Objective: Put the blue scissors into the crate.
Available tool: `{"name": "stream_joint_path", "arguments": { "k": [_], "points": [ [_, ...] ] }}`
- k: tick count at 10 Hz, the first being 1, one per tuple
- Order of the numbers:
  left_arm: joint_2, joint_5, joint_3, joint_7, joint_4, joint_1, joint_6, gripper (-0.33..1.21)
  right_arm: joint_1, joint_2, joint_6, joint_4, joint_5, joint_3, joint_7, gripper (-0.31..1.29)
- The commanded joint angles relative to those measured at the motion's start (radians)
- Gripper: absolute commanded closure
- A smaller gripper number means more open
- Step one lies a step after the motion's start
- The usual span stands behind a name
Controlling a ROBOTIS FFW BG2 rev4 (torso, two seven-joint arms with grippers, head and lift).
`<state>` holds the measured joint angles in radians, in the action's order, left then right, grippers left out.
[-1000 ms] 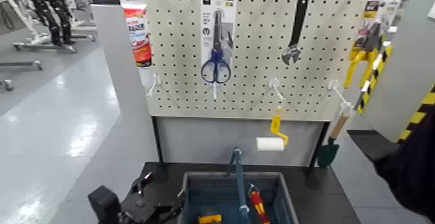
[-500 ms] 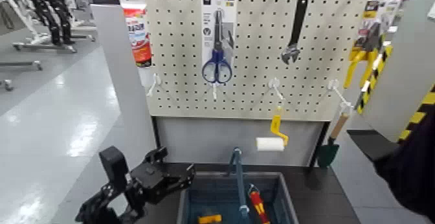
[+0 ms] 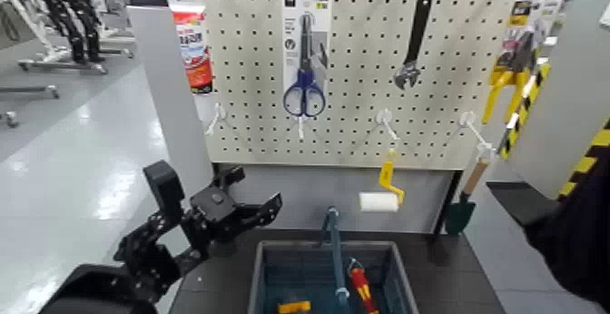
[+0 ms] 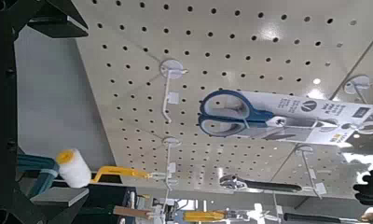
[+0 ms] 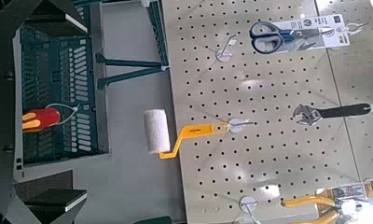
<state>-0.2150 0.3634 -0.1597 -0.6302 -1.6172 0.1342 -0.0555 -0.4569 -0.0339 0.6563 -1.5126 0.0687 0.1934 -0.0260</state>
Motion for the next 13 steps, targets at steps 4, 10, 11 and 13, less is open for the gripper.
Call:
{"name": "stream_joint_path", "arguments": {
  "k": [4, 10, 11, 13],
  "points": [
    [-0.007, -0.006, -0.04, -0.028, 0.053, 0.148, 0.019, 0.1, 0.007, -0.003, 0.0, 0.0, 0.0, 0.009, 0.0, 0.08],
    [-0.007, -0.009, -0.087, -0.054, 0.131, 0.315, 0.062, 0.1, 0.015, -0.009, 0.0, 0.0, 0.0, 0.017, 0.0, 0.08],
    [-0.004, -0.009, -0.101, -0.059, 0.158, 0.344, 0.082, 0.1, 0.015, -0.009, 0.0, 0.0, 0.002, 0.017, 0.0, 0.08],
    [0.002, -0.011, -0.116, -0.068, 0.198, 0.4, 0.109, 0.1, 0.02, -0.014, 0.0, 0.0, 0.003, 0.018, 0.0, 0.08]
  ]
}}
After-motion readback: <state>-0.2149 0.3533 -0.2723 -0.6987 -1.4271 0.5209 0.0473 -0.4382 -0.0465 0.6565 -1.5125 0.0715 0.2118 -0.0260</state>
